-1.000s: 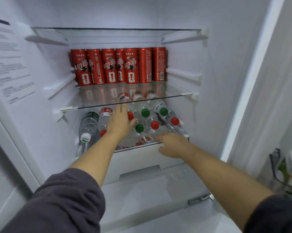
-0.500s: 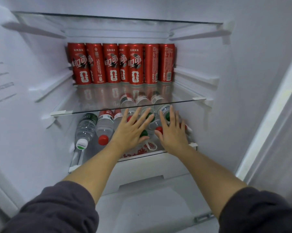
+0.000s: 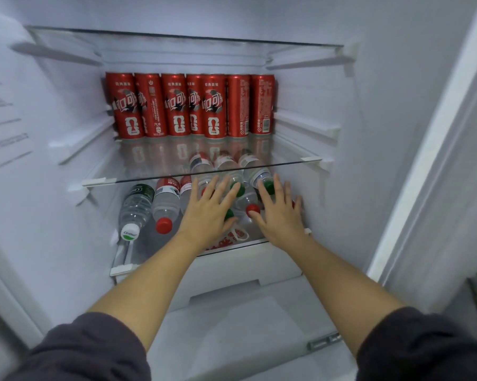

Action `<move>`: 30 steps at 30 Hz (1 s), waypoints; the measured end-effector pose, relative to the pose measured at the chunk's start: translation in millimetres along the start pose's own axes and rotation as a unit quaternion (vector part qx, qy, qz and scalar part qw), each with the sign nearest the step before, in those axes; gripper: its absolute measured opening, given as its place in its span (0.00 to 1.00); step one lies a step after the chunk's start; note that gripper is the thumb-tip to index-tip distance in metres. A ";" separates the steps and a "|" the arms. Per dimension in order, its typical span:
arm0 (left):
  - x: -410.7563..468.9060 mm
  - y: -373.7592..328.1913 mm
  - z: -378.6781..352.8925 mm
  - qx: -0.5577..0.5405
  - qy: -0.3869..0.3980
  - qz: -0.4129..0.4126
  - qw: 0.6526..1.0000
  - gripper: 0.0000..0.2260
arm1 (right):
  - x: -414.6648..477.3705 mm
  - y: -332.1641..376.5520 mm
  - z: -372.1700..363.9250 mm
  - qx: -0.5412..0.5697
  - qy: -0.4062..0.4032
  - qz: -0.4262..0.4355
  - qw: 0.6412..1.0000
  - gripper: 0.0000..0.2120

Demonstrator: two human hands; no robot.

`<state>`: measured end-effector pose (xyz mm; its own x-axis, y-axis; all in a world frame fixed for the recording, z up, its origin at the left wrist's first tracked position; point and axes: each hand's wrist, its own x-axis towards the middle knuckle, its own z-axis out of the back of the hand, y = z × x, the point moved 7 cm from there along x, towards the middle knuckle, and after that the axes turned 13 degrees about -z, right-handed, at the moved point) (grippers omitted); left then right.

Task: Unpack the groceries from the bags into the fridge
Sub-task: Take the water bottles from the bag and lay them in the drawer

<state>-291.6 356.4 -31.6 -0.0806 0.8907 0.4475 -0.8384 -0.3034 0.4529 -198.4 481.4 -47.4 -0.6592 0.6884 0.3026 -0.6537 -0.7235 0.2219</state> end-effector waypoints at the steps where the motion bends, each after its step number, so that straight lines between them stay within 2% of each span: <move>1: -4.7 -2.3 2.7 -0.015 0.000 0.027 1.000 0.35 | -5.2 -2.5 1.2 0.013 -0.004 -0.012 1.000 0.35; 8: -46.6 -38.2 12.4 -0.086 -0.006 0.143 0.986 0.35 | -51.6 -12.5 5.2 0.040 -0.016 -0.054 0.998 0.34; 11: -72.3 -53.8 16.6 -0.118 -0.016 0.209 0.971 0.36 | -87.1 -20.2 2.2 0.032 -0.017 -0.040 0.999 0.34; 14: -100.5 -87.5 28.0 -0.146 -0.019 0.231 0.962 0.36 | -123.1 -31.6 -2.1 0.016 0.005 -0.025 1.000 0.34; 17: -129.1 -123.1 35.4 -0.201 0.016 0.261 0.944 0.37 | -156.7 -44.2 -9.8 -0.012 0.061 -0.017 0.998 0.33; 19: -144.0 -145.2 39.3 -0.210 0.051 0.280 0.935 0.36 | -182.3 -49.1 -12.2 -0.021 0.063 0.012 0.998 0.31; 22: -162.4 -183.5 55.5 -0.223 0.058 0.274 0.934 0.36 | -224.4 -62.2 -1.4 -0.028 0.040 0.027 0.998 0.32; 25: -183.4 -226.2 62.2 -0.251 0.075 0.275 0.925 0.36 | -269.1 -91.6 -9.4 -0.033 0.096 0.026 0.995 0.31; 27: -194.7 -255.2 70.1 -0.275 0.083 0.274 0.918 0.36 | -300.2 -116.5 -7.9 -0.034 0.084 0.014 0.996 0.31; 30: -206.4 -302.4 81.4 -0.299 0.140 0.246 0.911 0.35 | -344.9 -156.1 -14.7 -0.046 0.110 -0.031 0.992 0.32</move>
<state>22.5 236.7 -198.2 -0.5904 0.7735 0.2305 -0.8006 -0.5250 -0.2889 125.4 357.7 -200.0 -0.6755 0.7330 0.0801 -0.7198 -0.6791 0.1441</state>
